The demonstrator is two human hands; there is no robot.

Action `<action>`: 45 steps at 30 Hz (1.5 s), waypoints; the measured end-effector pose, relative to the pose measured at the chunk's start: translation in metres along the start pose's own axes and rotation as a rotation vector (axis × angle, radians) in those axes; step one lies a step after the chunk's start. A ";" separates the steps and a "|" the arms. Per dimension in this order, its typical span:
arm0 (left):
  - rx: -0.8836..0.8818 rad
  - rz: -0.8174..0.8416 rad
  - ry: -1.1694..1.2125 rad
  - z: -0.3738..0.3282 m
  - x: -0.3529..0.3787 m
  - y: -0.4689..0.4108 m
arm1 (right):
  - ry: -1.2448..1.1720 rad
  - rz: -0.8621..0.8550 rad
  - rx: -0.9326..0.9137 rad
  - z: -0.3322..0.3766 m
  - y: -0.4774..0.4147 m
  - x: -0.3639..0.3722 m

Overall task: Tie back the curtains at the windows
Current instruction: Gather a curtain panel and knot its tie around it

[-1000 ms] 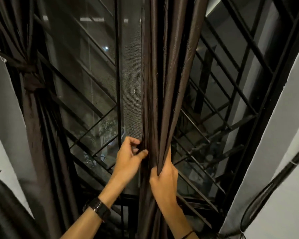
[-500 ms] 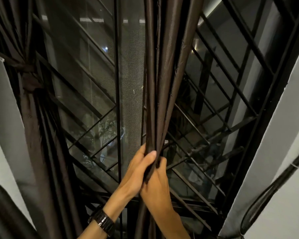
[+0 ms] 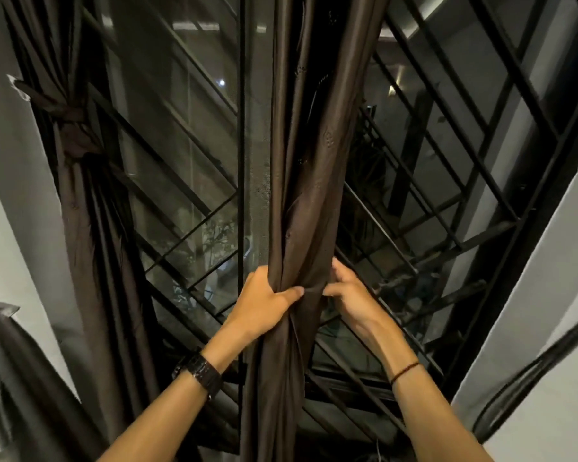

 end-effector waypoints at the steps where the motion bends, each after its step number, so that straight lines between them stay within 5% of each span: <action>1: -0.001 0.038 0.037 0.000 0.002 -0.001 | -0.062 0.052 0.082 -0.008 -0.003 0.006; 5: 0.002 0.112 0.109 0.000 0.001 -0.004 | -0.083 0.291 0.182 -0.025 0.002 0.021; 8: 0.021 0.097 0.043 0.003 -0.005 -0.007 | 0.082 0.273 0.131 -0.022 0.003 0.015; 12: 0.080 0.012 -0.161 0.000 -0.016 -0.010 | 0.872 -0.117 -0.203 0.027 0.013 -0.012; 16: 0.162 -0.129 -0.286 -0.009 -0.022 -0.013 | 1.236 -0.344 -0.597 0.079 0.065 0.009; 19: 0.160 -0.137 -0.369 -0.007 -0.012 -0.011 | 1.286 -0.289 -0.935 0.100 0.095 0.052; 25: 0.332 -0.235 -0.656 -0.026 0.016 0.013 | 1.433 0.016 -1.251 0.116 0.097 0.092; 29: 0.103 -0.131 -0.587 -0.016 0.013 0.023 | 1.503 -0.067 -1.165 0.123 0.078 0.084; 33: 0.183 -0.239 -0.479 -0.034 0.008 0.032 | 1.390 -0.249 -1.015 0.136 0.075 0.065; 35: 0.134 -0.214 -0.373 -0.022 0.006 0.029 | 1.301 -0.253 -0.958 0.139 0.072 0.058; 39: -0.032 -0.022 0.235 0.012 0.013 0.029 | 1.190 -0.199 -0.780 0.134 0.056 0.032; 45: 0.061 -0.011 0.357 0.014 0.020 0.026 | 1.133 -0.133 -0.617 0.130 0.053 0.009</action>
Point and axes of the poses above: each hand's wrist, its own y-axis away from the middle knuckle, its own x-axis out of the palm, z = x × y, the point moved 10 cm from there along -y, towards the middle knuckle, and after that the axes turned 9 degrees about y, right-handed, at the moved point
